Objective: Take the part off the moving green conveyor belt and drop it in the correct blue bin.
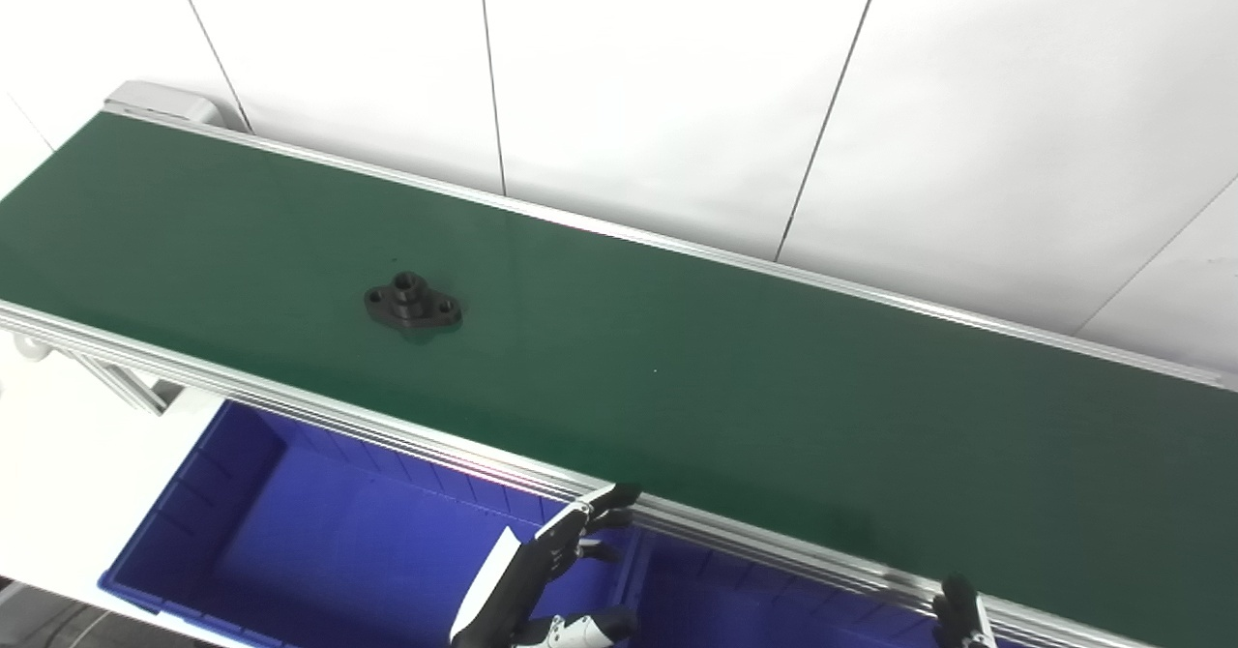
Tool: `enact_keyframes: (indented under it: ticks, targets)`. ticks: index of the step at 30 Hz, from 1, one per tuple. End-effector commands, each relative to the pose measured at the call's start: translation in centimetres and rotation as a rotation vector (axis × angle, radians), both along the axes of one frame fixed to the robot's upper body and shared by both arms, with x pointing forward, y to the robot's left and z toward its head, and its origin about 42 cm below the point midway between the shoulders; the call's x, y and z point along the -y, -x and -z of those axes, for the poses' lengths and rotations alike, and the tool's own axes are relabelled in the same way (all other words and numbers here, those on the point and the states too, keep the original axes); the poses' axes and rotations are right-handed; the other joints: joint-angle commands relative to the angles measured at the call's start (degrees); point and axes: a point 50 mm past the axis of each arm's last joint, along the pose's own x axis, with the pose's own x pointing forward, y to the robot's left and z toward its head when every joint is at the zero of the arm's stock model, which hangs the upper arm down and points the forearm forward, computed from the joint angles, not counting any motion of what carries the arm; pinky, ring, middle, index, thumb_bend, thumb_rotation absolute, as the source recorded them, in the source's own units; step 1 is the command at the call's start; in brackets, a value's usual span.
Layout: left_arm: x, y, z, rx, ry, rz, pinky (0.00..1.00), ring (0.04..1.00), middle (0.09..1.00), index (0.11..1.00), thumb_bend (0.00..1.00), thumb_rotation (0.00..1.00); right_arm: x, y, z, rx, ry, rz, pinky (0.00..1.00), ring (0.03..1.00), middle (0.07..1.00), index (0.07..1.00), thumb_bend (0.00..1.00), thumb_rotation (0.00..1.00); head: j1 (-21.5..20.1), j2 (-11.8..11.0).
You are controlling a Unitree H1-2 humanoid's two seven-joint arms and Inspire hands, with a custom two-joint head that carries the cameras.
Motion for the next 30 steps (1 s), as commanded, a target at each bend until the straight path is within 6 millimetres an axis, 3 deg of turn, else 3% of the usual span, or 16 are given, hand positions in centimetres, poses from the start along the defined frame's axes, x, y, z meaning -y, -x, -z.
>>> enact_keyframes:
  ticks: [1, 12, 19, 30]
  targets:
    - [-0.2, -0.2, -0.8, 0.046, 0.013, -0.012, 0.7, 0.833, 0.881, 0.853, 0.81, 0.76, -0.1, -0.1, -0.9, 0.038, -0.01, 0.0, 1.0, 1.0, 1.0, 1.0, 0.86, 1.0, -0.08, -0.01]
    - [-0.4, -0.6, -0.5, 0.043, 0.013, -0.012, 0.7, 0.839, 0.884, 0.856, 0.81, 0.75, -0.5, -0.9, -1.2, 0.088, 0.029, -0.001, 1.0, 0.997, 1.0, 1.0, 0.79, 1.0, -0.97, -0.25]
    - [-1.1, -1.0, -0.3, 0.05, 0.002, -0.007, 0.71, 0.84, 0.889, 0.871, 0.79, 0.76, -1.9, -2.5, -4.0, 0.241, 0.125, -0.029, 1.0, 0.993, 1.0, 1.0, 0.84, 1.0, -2.77, -0.25]
    - [-1.5, -1.5, 0.2, 0.06, 0.003, 0.0, 0.7, 0.834, 0.89, 0.879, 0.79, 0.76, -5.0, -8.3, -8.4, 0.432, 0.215, -0.037, 0.97, 0.98, 1.0, 0.992, 0.79, 0.99, -4.59, -0.79]
